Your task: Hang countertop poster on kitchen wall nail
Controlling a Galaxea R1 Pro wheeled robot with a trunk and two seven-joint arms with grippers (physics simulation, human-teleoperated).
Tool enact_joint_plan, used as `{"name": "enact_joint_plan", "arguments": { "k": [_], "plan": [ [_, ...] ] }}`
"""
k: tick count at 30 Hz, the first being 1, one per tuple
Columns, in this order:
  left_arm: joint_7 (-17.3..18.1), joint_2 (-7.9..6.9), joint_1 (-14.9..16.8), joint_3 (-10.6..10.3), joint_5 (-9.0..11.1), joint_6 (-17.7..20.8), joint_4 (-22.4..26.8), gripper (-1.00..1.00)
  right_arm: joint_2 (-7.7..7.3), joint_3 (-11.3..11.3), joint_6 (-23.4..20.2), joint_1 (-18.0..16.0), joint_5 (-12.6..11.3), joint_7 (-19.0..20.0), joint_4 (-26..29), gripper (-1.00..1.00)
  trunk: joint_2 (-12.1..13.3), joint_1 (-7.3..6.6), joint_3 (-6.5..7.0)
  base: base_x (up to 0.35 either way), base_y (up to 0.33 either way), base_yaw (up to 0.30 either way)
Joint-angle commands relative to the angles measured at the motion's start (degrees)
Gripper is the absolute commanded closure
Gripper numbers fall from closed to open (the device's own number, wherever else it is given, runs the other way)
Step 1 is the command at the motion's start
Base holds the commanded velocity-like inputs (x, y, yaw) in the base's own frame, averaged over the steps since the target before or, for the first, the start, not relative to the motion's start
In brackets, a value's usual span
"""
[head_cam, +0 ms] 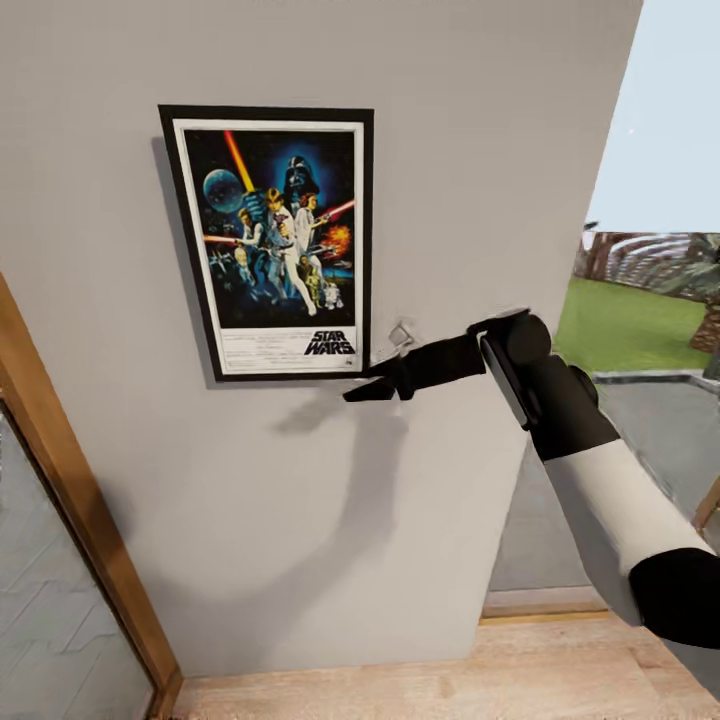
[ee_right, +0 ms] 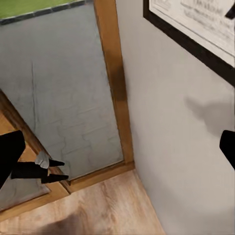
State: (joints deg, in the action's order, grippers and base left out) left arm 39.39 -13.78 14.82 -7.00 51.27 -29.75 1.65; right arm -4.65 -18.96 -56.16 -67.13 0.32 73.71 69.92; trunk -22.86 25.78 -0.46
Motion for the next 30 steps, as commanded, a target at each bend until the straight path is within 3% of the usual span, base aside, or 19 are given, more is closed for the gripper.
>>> {"name": "enact_joint_plan", "arguments": {
  "k": [1,3,4,5,7,9,10,11,13,15,16,18,20,21,25,29,30],
  "plan": [
    [0.19,-0.01,0.03,-0.48,0.50,-0.22,-0.07,-1.00,-0.16,-0.04,0.33,3.00,0.08,0.19,2.65,-1.00,-0.05,0.00,-0.04,-0.156,0.000,0.000],
    [0.21,-0.01,0.03,-0.47,0.50,-0.22,-0.07,-1.00,-0.39,-0.03,2.78,7.06,0.09,0.26,5.35,-1.00,-0.05,0.00,-0.04,-0.112,0.000,0.000],
    [0.23,-0.01,0.03,-0.47,0.50,-0.22,-0.07,-1.00,-0.59,0.04,5.72,11.17,0.10,0.33,7.38,-1.00,-0.05,0.00,-0.04,-0.064,0.000,0.000],
    [0.23,-0.01,0.03,-0.47,0.50,-0.22,-0.07,-1.00,-0.59,0.04,5.72,11.17,0.10,0.33,7.38,-1.00,-0.05,0.00,-0.04,-0.064,0.000,0.000],
    [0.24,-0.01,0.03,-0.47,0.47,-0.22,-0.07,-1.00,-1.20,1.59,12.52,20.63,0.15,0.37,9.49,-1.00,-0.05,0.00,-0.04,-0.033,0.000,0.000],
    [0.24,-0.01,0.03,-0.49,0.45,-0.22,-0.07,-1.00,-1.41,3.25,15.90,25.81,0.17,0.37,9.90,-1.00,-0.05,0.00,-0.04,-0.019,0.000,0.000],
    [0.25,-0.01,0.03,-0.49,0.43,-0.22,-0.07,-1.00,-1.54,5.16,19.42,31.03,0.20,0.36,10.03,-1.00,-0.05,0.00,-0.04,-0.011,0.000,0.000],
    [0.25,-0.01,0.03,-0.49,0.43,-0.22,-0.07,-1.00,-1.58,6.02,21.35,33.57,0.24,0.33,9.91,-1.00,-0.05,0.00,-0.04,-0.009,0.000,0.000],
    [0.30,-0.01,0.03,-0.49,0.43,-0.16,-0.07,-1.00,-1.69,8.32,29.63,42.40,0.29,0.10,7.02,-1.00,-0.05,0.00,-0.04,-0.004,0.000,0.000],
    [0.31,-0.01,0.03,-0.49,0.42,-0.16,-0.07,-1.00,-1.74,10.44,38.13,47.67,0.25,-0.03,-1.95,-1.00,-0.05,0.00,-0.04,-0.002,0.000,0.000],
    [0.32,-0.01,0.03,-0.50,0.42,-0.15,-0.07,-1.00,-1.74,10.93,40.29,48.44,0.22,-0.03,-4.97,-1.00,-0.05,0.00,-0.04,-0.001,0.000,0.000],
    [0.33,-0.01,0.03,-0.53,0.41,-0.14,-0.07,-1.00,-1.76,13.08,49.29,50.23,0.15,-0.05,-19.08,-1.00,-0.05,0.00,-0.04,0.000,0.000,0.000],
    [0.33,-0.01,0.03,-0.54,0.41,-0.14,-0.07,-1.00,-1.79,14.27,53.81,50.68,0.10,-0.09,-26.49,-1.00,-0.05,0.00,-0.04,0.000,0.000,0.000],
    [0.33,-0.01,0.03,-0.55,0.41,-0.13,-0.07,-1.00,-2.00,15.30,57.63,50.97,0.09,-0.29,-33.34,-1.00,-0.05,0.00,-0.04,0.000,0.000,0.000],
    [0.30,0.03,0.03,-0.60,0.35,-0.13,-0.07,-1.00,-3.33,16.93,63.00,51.31,0.05,-2.94,-46.60,-1.00,-0.05,0.00,-0.04,0.000,0.000,0.000],
    [0.27,0.05,0.03,-0.63,0.36,-0.10,-0.07,-1.00,-3.99,17.40,64.61,51.41,0.08,-7.23,-53.38,-1.00,-0.05,0.00,-0.04,0.000,0.000,0.000],
    [0.26,0.06,0.03,-0.63,0.38,-0.08,-0.07,-1.00,-4.21,17.52,65.02,51.45,0.09,-10.13,-56.46,-1.00,-0.05,0.00,-0.04,0.000,0.000,0.000]
  ]
}}
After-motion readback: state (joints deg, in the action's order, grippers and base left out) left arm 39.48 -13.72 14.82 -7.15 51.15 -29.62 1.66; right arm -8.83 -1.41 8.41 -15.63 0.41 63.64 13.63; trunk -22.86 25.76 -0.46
